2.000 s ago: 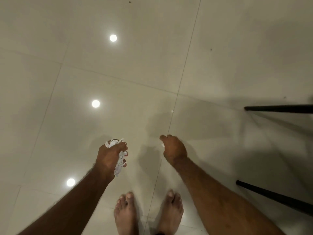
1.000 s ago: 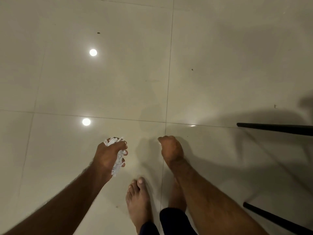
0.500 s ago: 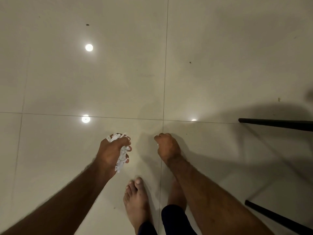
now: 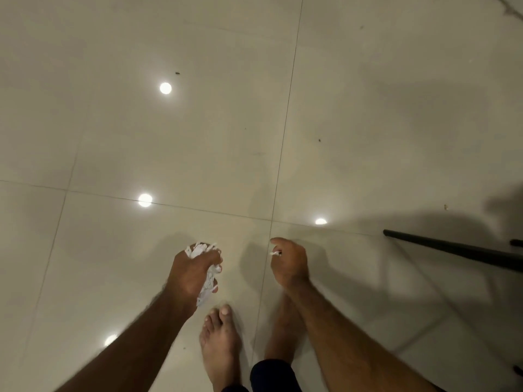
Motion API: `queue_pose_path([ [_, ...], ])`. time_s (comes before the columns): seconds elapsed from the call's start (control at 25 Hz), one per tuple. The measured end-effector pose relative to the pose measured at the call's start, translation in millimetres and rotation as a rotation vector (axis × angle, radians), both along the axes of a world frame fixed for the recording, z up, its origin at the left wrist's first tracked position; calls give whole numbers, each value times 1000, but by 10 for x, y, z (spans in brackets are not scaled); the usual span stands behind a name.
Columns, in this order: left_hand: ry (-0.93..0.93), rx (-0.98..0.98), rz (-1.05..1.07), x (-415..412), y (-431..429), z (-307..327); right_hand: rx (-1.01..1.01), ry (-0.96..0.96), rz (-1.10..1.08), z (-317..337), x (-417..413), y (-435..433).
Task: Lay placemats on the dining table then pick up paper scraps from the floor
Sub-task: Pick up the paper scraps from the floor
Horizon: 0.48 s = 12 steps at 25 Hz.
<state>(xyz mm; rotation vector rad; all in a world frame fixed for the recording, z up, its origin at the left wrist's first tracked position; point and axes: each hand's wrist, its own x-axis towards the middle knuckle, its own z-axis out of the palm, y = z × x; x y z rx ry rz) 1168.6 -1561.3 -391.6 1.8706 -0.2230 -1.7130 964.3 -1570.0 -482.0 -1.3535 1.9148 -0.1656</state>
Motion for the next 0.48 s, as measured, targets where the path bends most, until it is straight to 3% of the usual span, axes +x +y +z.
queue_pose_path([
  [0.28, -42, -62, -57, 12, -613, 752, -167, -63, 56, 836, 68, -630],
  [0.48, -184, -95, -301, -151, -925, 1230, -109, -3, 110, 1441, 115, -938],
])
